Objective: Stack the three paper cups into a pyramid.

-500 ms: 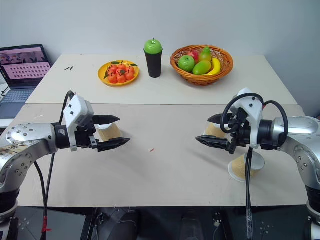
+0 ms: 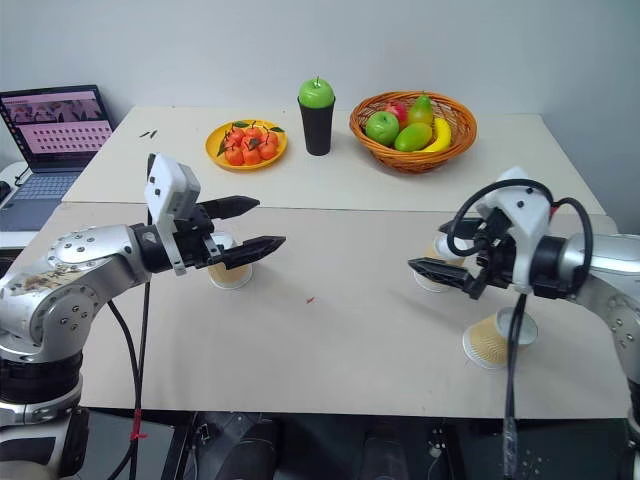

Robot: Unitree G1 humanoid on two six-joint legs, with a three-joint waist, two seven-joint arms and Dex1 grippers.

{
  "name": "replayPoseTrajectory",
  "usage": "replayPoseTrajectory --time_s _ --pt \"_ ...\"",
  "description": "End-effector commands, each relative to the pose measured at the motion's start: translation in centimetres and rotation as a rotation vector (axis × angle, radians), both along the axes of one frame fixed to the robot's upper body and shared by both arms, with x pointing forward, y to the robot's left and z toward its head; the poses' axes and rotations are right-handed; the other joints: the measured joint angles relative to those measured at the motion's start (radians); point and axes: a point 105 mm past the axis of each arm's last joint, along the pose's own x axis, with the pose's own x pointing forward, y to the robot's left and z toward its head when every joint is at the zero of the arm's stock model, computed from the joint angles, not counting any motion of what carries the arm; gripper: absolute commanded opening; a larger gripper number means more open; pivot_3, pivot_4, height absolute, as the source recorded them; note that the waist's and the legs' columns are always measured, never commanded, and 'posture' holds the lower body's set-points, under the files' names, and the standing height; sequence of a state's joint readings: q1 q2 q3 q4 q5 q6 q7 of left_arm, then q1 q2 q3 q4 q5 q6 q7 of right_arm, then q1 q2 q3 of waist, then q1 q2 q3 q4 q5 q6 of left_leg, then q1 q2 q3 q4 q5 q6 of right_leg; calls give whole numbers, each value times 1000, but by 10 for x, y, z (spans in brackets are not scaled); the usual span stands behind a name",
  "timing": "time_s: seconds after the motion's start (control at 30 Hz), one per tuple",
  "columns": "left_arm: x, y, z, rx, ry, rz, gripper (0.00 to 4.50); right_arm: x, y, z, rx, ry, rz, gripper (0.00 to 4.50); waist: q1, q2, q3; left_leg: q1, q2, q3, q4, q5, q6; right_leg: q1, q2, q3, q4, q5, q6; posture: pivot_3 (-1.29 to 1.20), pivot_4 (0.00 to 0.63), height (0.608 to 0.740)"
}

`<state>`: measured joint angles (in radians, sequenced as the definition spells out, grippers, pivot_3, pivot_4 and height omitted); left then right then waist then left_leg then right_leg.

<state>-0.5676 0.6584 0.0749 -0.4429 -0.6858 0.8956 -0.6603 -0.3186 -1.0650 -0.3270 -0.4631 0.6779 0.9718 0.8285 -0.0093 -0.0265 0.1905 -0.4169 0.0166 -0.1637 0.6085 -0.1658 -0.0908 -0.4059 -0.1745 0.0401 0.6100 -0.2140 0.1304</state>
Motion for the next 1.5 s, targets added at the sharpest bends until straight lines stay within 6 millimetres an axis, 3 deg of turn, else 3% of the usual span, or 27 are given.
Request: replayPoseTrajectory --time_s 0.03,0.17,0.3,0.53,0.67,0.9,1.07,1.23,1.5 --pt "-1 -8 10 -8 -36 -48 4446 -10 -23 23 -42 -71 -83 4500 -1 0 0 0 0 0 0 0 0 0 0 0 0 0 0 0 150 739" --pt "1 -15 8 -9 -10 -109 4446 -27 -51 29 -81 -69 -177 4500 -2 0 0 0 0 0 0 0 0 0 0 0 0 0 0 0 150 739" --pt "3 -21 7 -4 2 -162 4446 -44 -73 14 -63 -40 -252 4500 -2 0 0 0 0 1 0 0 0 0 0 0 0 0 0 0 150 739" --pt "5 -27 6 20 16 -232 4446 -76 -106 -48 100 57 -367 4500 -2 0 0 0 0 2 2 0 0 2 0 1 -1 -1 1 0 150 739" --pt "1 -25 8 23 23 -251 4446 -79 -110 -62 134 50 -395 4500 -15 1 0 1 0 3 1 0 0 1 0 2 0 -1 1 0 150 739" --pt "1 -22 10 29 21 -235 4446 -68 -104 -67 139 42 -371 4500 -13 1 0 2 0 3 1 0 0 2 0 2 0 -3 -4 0 150 739" --pt "2 -17 10 33 20 -212 4446 -63 -93 -65 151 47 -330 4500 -6 1 0 1 0 3 1 0 0 2 0 2 0 -2 -2 0 150 739" --pt "1 -16 7 34 24 -201 4446 -59 -94 -52 144 31 -324 4500 -5 1 0 2 0 3 1 0 0 2 0 2 0 -2 -2 0 150 739" --pt "3 -16 8 37 13 -189 4446 -57 -82 -62 160 75 -298 4500 -5 1 0 1 0 3 1 0 0 2 0 2 0 -2 -2 0 150 739"
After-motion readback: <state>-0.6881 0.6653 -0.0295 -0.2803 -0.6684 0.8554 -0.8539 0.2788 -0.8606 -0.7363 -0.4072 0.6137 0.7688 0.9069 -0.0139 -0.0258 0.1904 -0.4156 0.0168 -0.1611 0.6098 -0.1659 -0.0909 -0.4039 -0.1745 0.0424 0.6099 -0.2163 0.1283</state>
